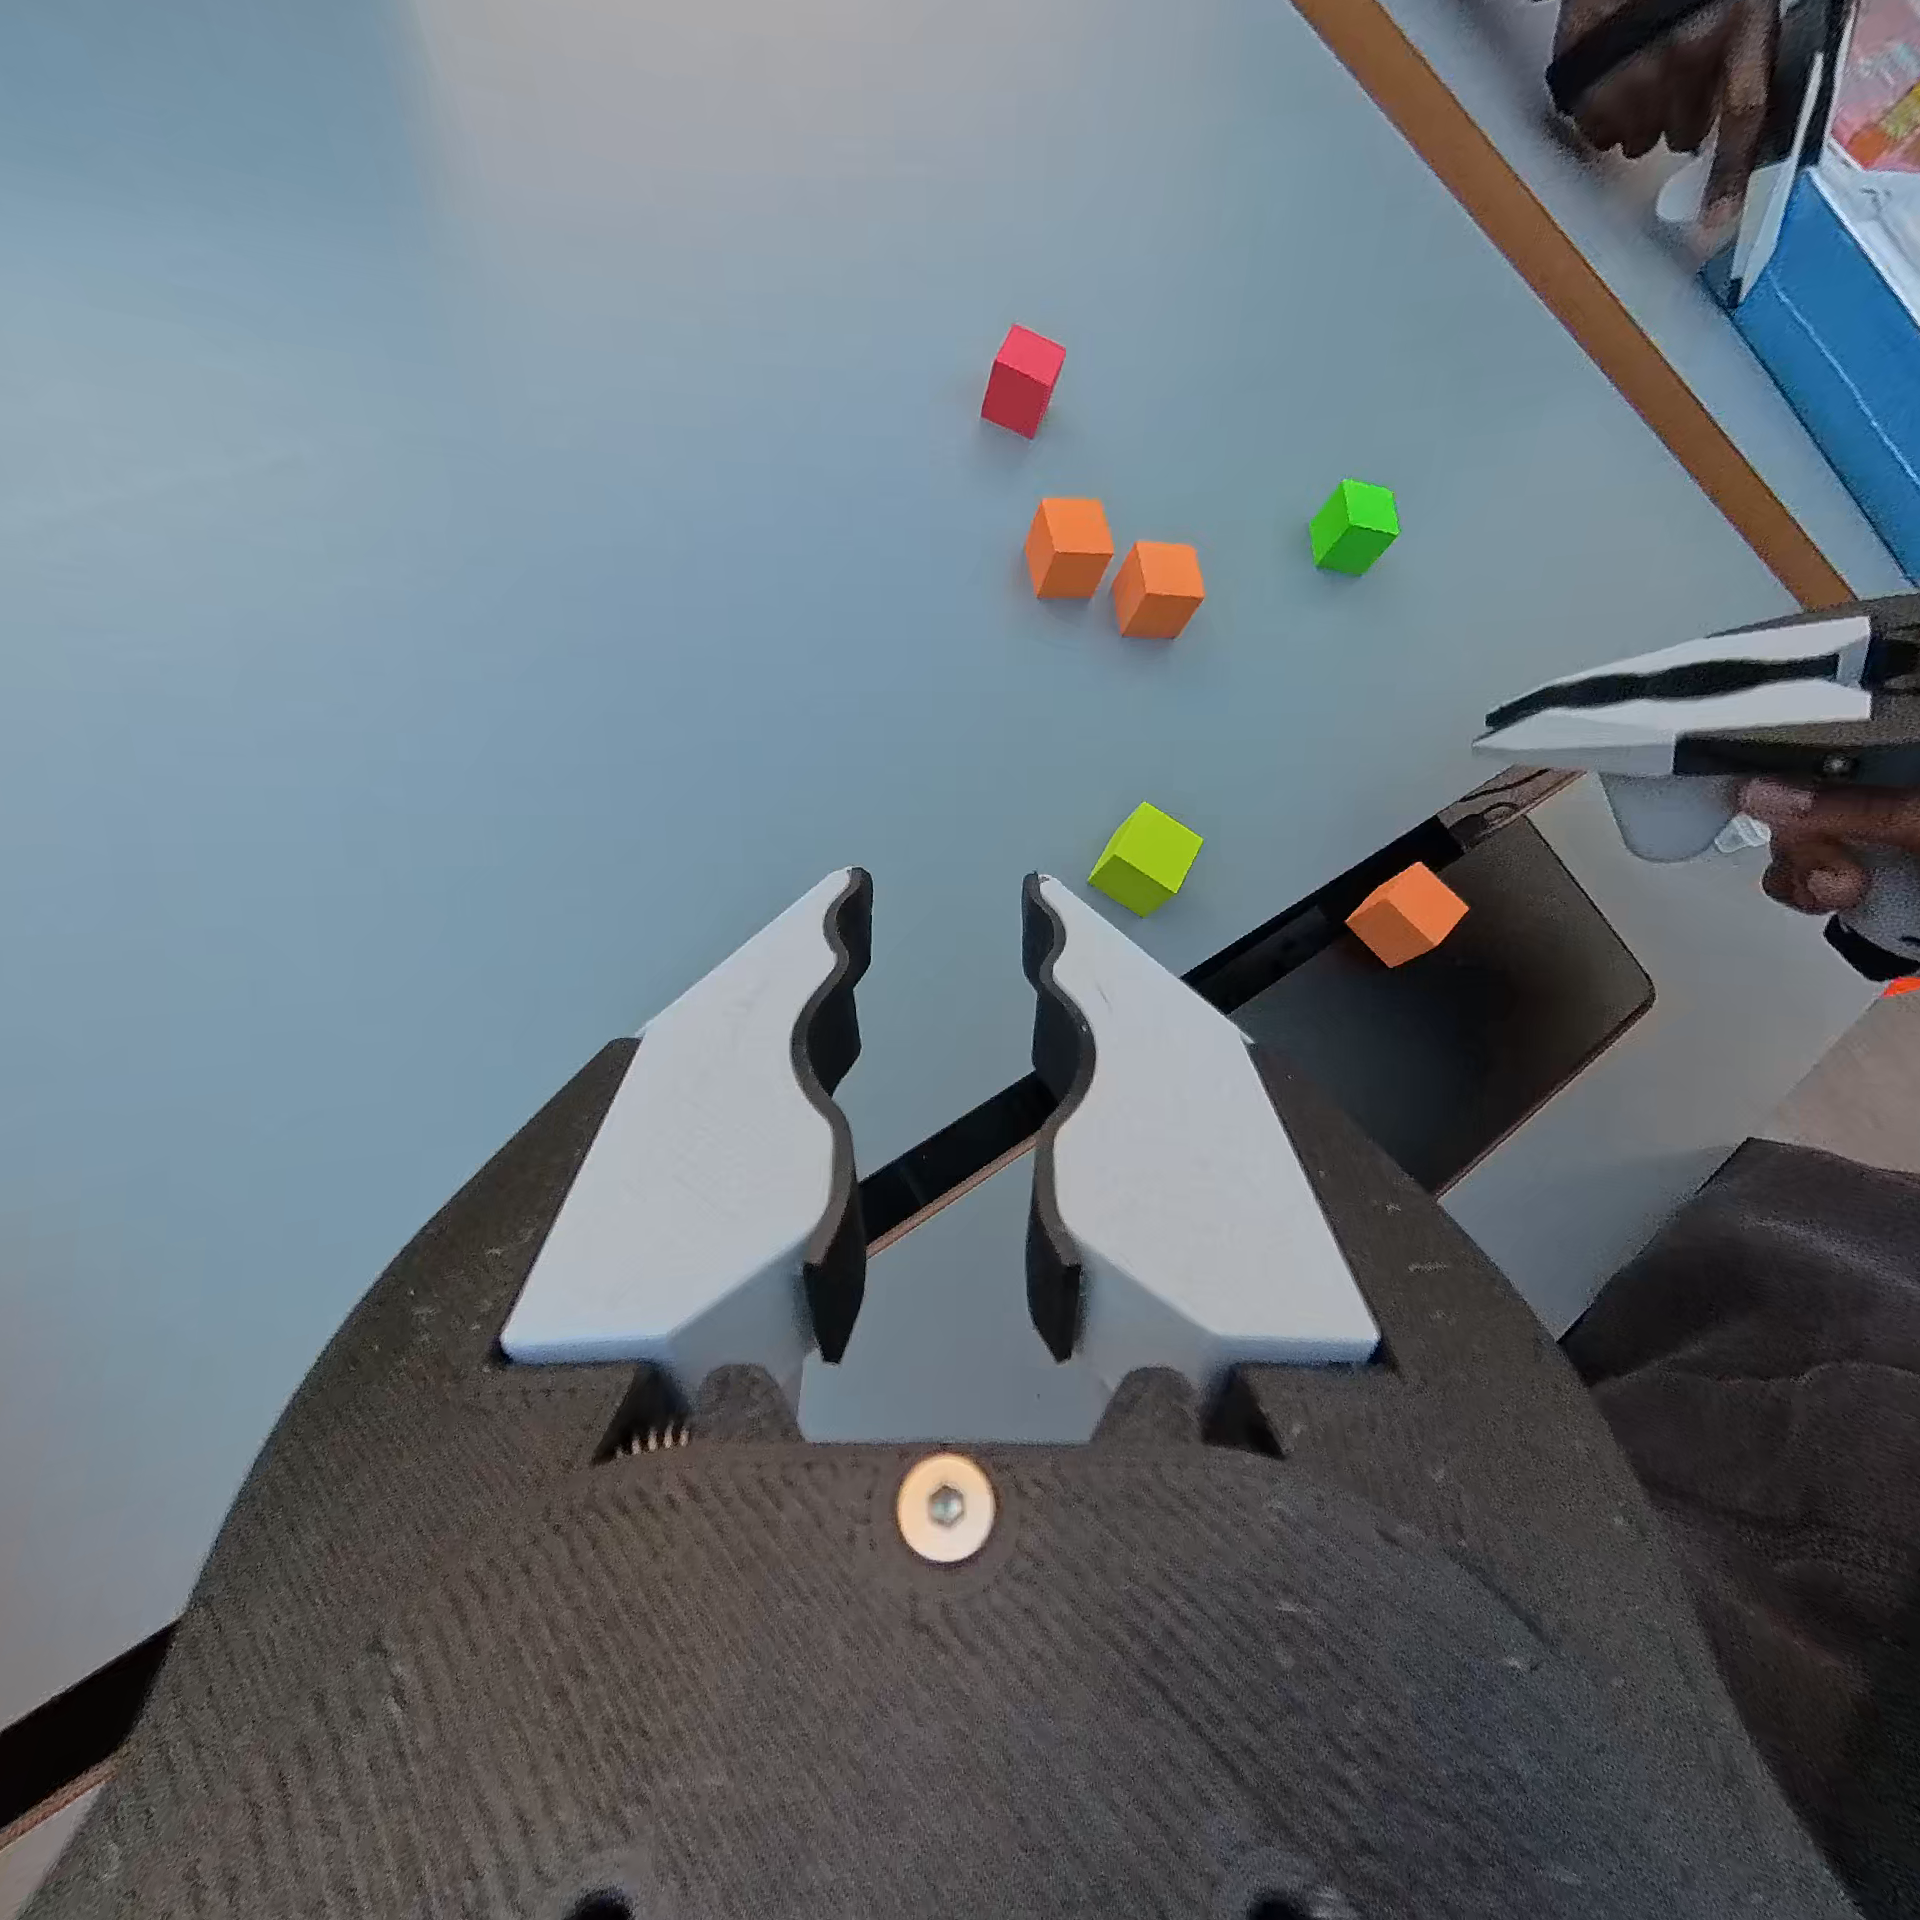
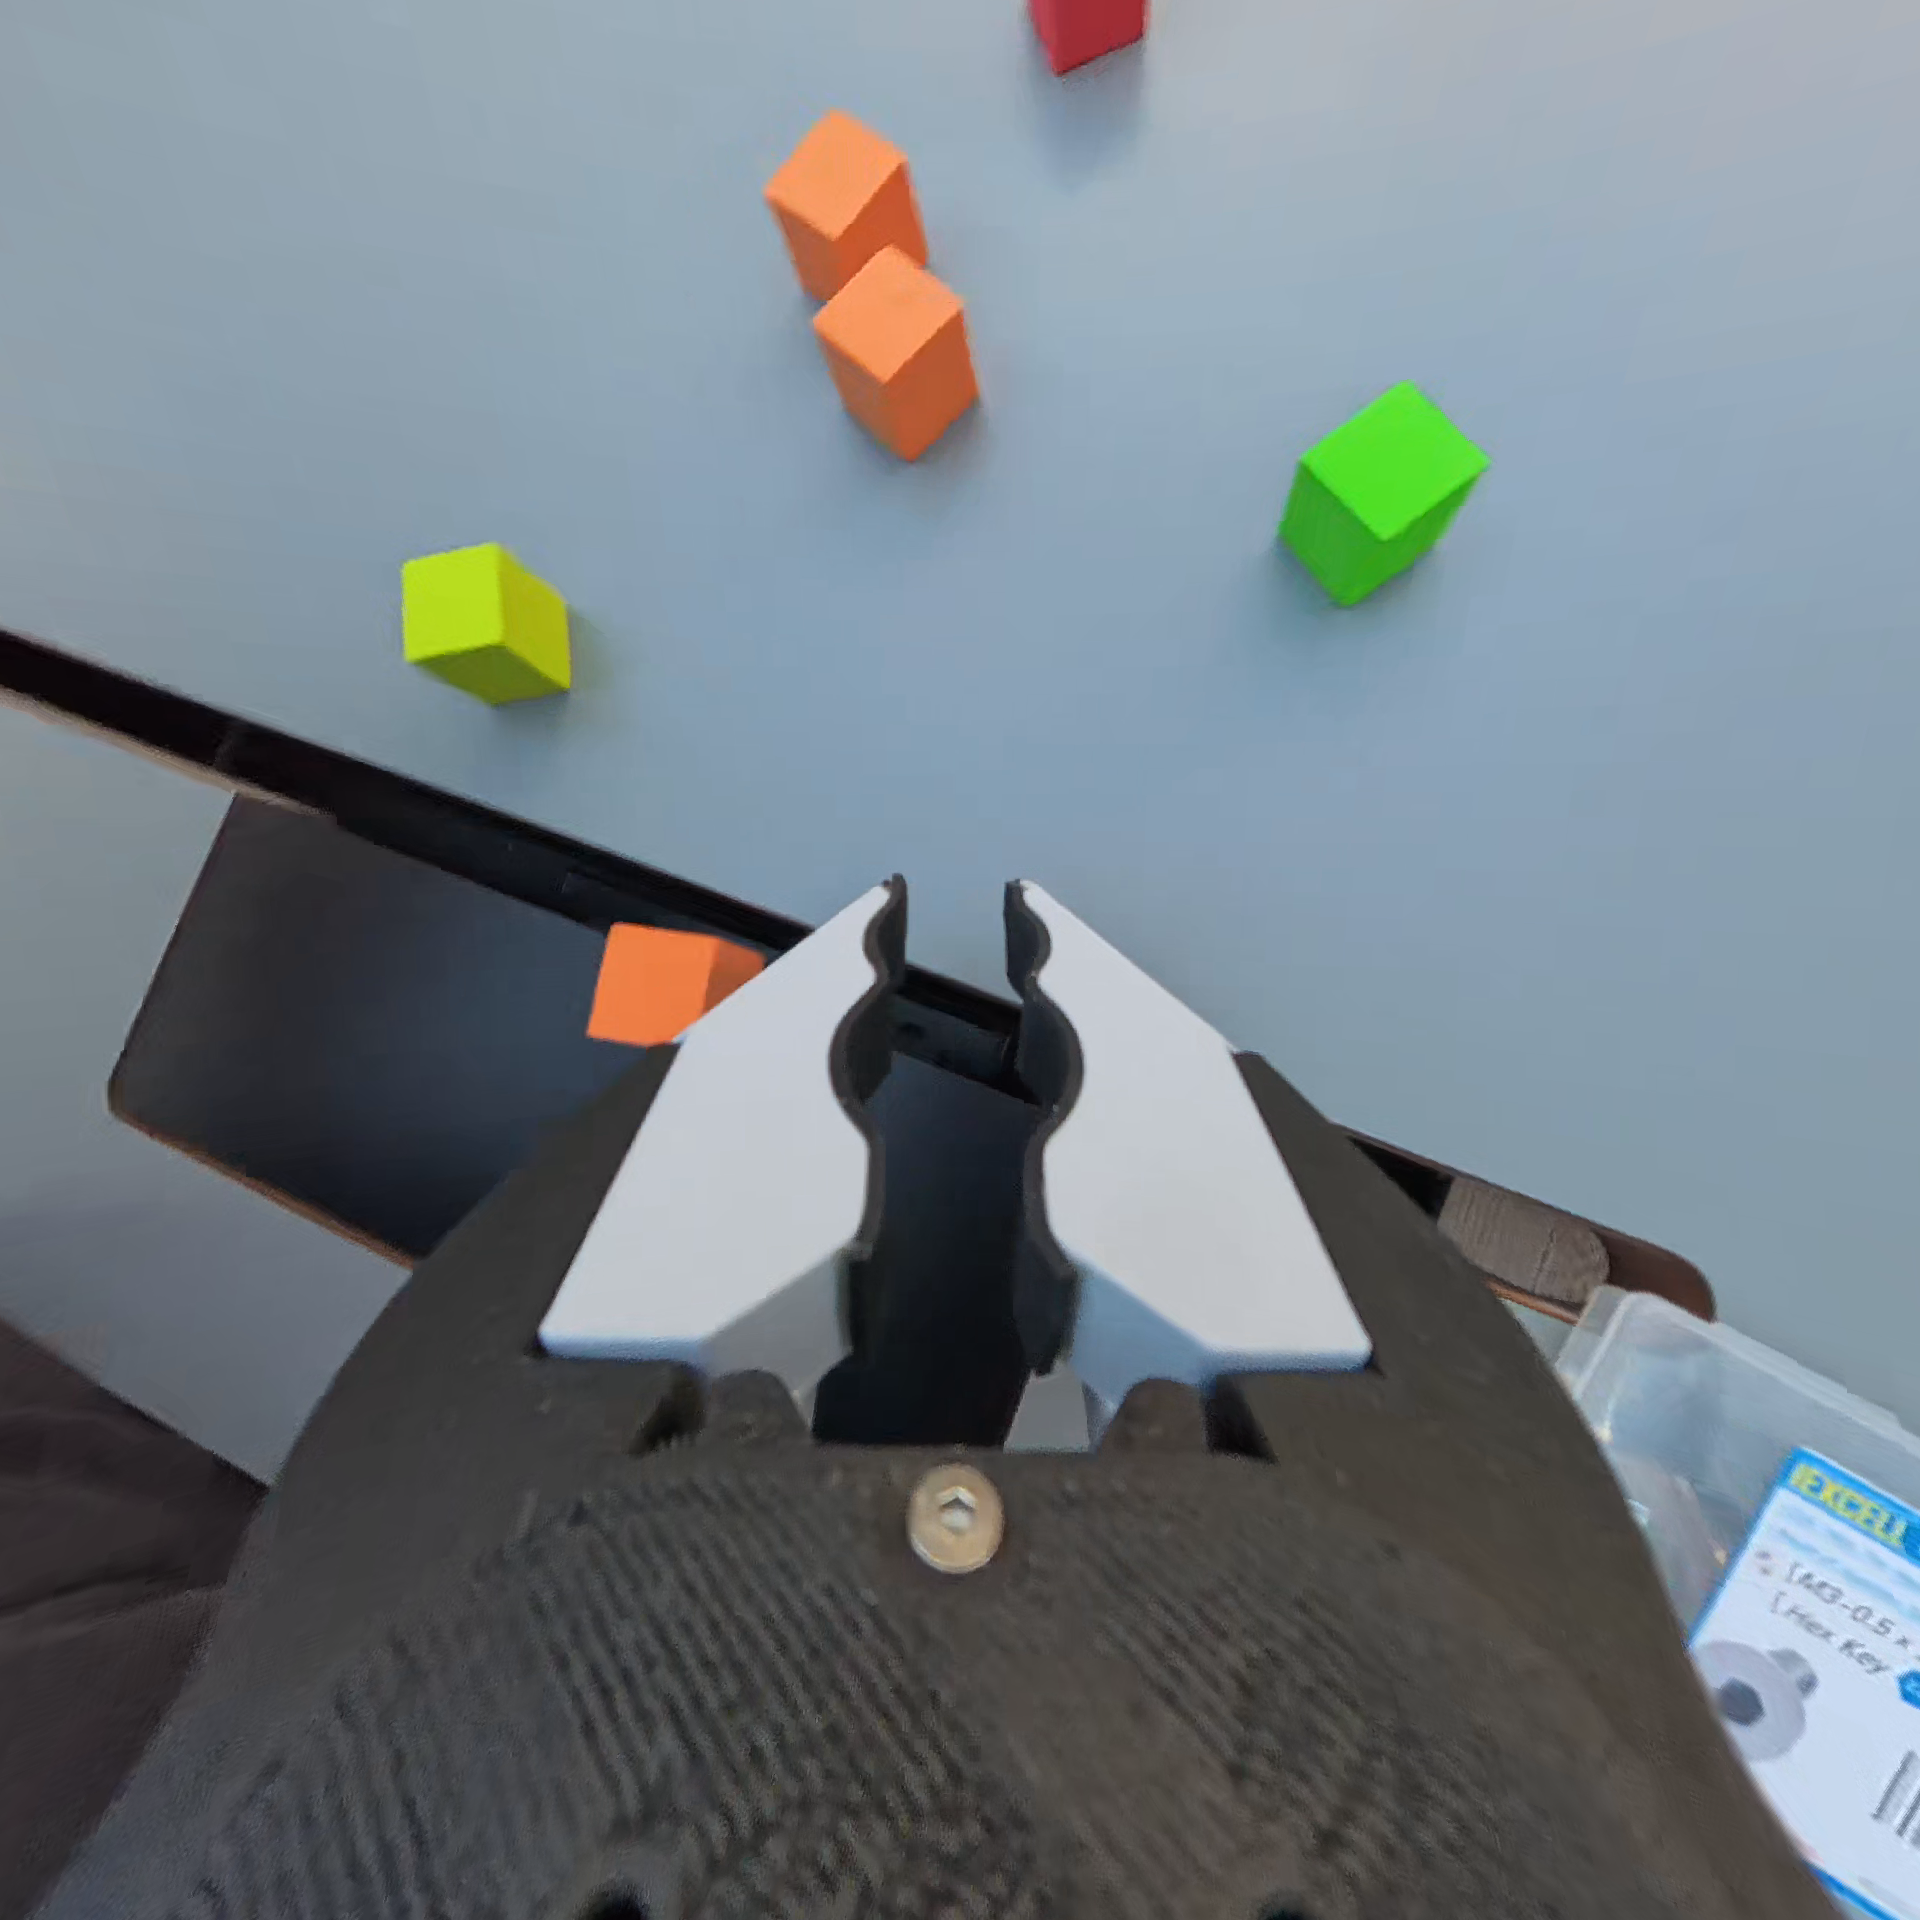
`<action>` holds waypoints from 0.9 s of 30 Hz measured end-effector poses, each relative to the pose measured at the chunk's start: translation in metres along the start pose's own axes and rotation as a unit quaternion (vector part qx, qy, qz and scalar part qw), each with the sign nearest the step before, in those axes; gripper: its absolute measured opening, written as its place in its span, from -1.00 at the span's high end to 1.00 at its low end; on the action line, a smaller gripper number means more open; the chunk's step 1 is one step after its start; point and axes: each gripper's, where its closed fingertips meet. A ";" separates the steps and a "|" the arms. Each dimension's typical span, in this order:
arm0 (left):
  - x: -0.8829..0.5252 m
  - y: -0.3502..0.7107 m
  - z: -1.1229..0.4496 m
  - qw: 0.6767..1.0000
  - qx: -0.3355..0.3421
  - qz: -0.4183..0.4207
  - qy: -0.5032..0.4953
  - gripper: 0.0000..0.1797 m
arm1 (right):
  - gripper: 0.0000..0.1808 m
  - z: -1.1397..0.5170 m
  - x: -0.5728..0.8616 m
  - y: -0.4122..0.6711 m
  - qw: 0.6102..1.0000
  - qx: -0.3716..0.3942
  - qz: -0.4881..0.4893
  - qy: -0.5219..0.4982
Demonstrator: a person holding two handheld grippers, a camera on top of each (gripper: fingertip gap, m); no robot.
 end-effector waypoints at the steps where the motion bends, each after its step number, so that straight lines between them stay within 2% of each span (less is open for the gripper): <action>1: 0.000 0.001 -0.002 1.000 0.000 0.000 -0.002 0.72 | 0.74 0.000 -0.010 -0.005 0.999 -0.004 0.032 0.007; 4: 0.005 0.005 -0.008 1.000 -0.003 -0.007 -0.011 0.72 | 0.48 -0.005 -0.045 -0.025 0.990 -0.021 0.135 0.022; 5: 0.007 0.005 -0.010 1.000 -0.005 -0.010 -0.014 0.72 | 0.53 -0.006 -0.053 -0.025 0.987 -0.012 0.160 0.017; 7: 0.012 0.006 -0.014 1.000 -0.010 -0.021 -0.018 0.72 | 0.51 -0.008 -0.063 -0.022 0.982 0.006 0.188 0.004; 9: 0.016 0.006 -0.018 0.999 -0.016 -0.030 -0.022 0.72 | 0.55 -0.011 -0.073 -0.021 0.982 0.005 0.188 0.026; 14: 0.025 0.003 -0.027 0.998 -0.028 -0.040 -0.032 0.72 | 0.54 -0.024 -0.084 -0.034 0.982 -0.056 0.151 0.098; 15: 0.026 0.002 -0.028 0.998 -0.029 -0.040 -0.033 0.72 | 0.64 -0.025 -0.084 -0.036 0.981 -0.063 0.152 0.102; 16: 0.026 0.001 -0.029 0.998 -0.030 -0.039 -0.033 0.72 | 0.87 -0.025 -0.085 -0.036 0.980 -0.060 0.155 0.105; 19: 0.027 -0.002 -0.031 0.998 -0.033 -0.035 -0.035 0.72 | 0.90 -0.014 -0.089 -0.015 0.982 -0.012 0.149 0.117; 27: 0.026 -0.009 -0.041 0.998 -0.045 -0.020 -0.042 0.72 | 0.90 -0.010 -0.056 0.040 0.988 0.045 0.127 0.073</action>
Point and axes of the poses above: each gripper's, where its closed fingertips meet, z back along the fingers, y out of its top, x = y × z across the jaws, and after that the axes turned 11 degrees about -x, right-handed
